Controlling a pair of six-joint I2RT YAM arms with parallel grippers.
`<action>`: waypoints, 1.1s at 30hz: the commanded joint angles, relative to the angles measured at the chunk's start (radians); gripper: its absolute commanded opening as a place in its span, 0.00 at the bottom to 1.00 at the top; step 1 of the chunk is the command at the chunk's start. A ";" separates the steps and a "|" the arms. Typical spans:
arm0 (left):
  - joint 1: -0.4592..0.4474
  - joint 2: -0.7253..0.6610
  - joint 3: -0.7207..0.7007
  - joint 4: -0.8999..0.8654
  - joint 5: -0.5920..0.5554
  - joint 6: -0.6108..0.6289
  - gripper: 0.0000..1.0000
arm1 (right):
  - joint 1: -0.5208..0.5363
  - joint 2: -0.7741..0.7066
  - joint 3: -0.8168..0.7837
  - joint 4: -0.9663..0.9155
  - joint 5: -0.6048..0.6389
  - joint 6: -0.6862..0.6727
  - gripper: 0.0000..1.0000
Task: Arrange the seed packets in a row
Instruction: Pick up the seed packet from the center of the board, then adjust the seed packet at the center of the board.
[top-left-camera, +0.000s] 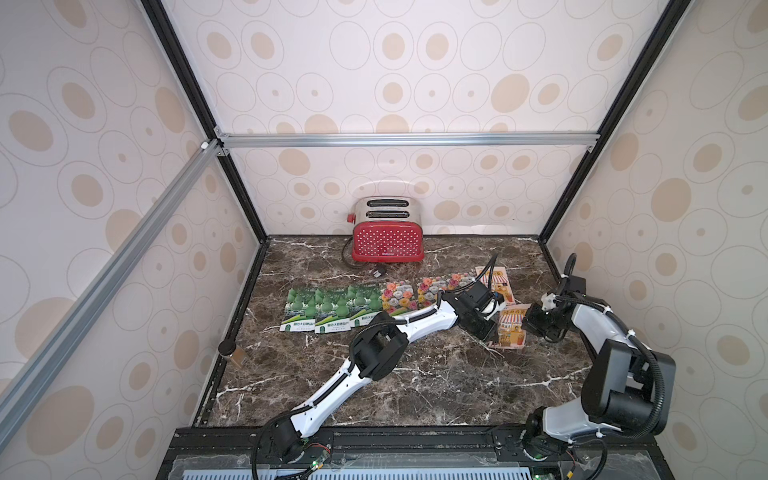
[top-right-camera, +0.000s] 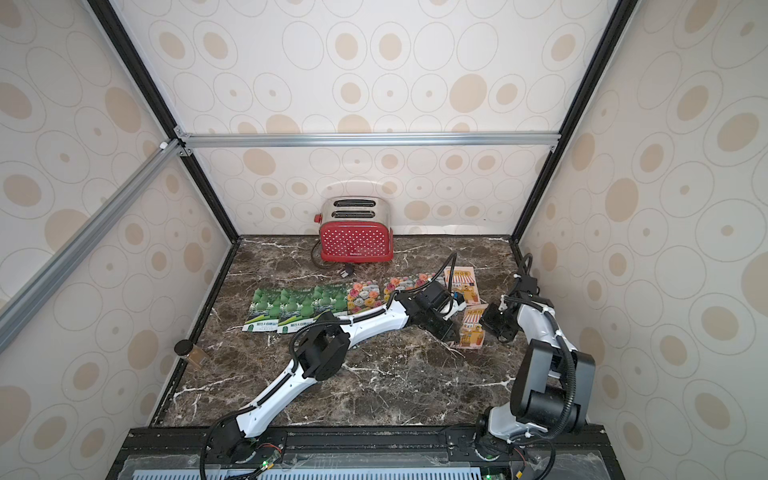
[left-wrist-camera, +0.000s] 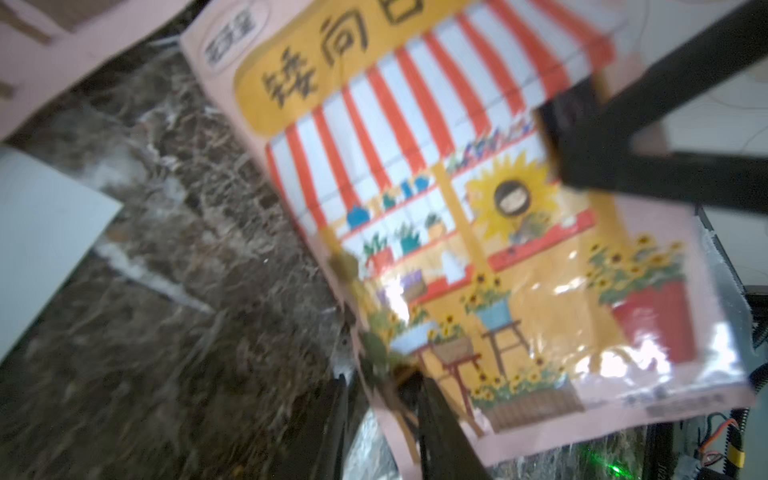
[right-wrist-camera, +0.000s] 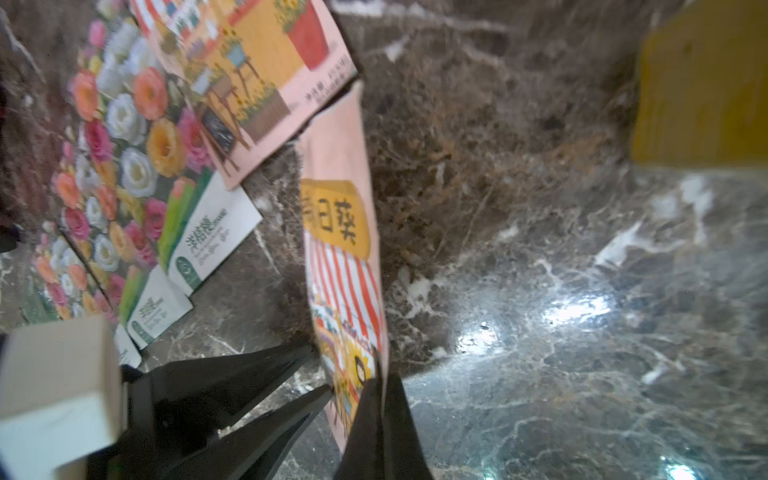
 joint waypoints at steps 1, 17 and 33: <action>0.035 -0.122 -0.057 0.011 -0.034 0.016 0.31 | 0.005 -0.002 0.077 -0.092 -0.005 -0.043 0.00; 0.138 -0.207 -0.041 -0.020 0.024 0.046 0.31 | -0.028 0.300 0.608 -0.270 -0.159 -0.166 0.00; 0.199 -0.307 -0.148 -0.062 0.028 0.122 0.29 | -0.094 0.891 1.395 -0.560 -0.253 -0.272 0.00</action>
